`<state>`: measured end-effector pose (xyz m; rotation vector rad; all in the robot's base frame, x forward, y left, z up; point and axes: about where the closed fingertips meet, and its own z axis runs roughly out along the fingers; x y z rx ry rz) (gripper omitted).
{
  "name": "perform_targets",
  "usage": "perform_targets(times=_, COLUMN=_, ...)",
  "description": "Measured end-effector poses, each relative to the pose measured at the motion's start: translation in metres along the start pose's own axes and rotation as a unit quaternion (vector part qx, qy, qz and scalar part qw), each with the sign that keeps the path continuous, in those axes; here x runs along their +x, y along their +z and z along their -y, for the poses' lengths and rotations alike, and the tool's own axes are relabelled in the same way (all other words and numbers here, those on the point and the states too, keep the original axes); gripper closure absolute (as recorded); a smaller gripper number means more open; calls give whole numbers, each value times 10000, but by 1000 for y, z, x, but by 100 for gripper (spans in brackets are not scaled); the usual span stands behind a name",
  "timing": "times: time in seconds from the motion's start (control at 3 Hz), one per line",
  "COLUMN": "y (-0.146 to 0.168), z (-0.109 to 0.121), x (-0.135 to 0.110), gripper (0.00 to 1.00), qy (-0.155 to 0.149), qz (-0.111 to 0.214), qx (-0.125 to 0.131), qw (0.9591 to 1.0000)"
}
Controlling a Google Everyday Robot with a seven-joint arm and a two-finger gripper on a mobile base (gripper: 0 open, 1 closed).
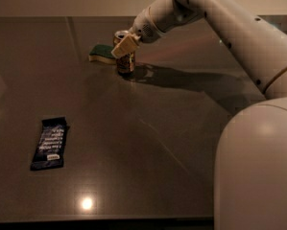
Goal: Move orange can near sponge
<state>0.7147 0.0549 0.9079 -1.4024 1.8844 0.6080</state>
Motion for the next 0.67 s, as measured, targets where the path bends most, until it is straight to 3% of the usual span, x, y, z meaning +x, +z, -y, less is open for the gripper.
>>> perform_targets(times=0.33, y=3, z=-1, x=0, gripper=0, qy=-1, qz=-6, qx=-25, qw=10000)
perform_targets(times=0.67, y=3, z=-1, x=0, gripper=0, qy=-1, qz=-6, qx=-26, qw=10000)
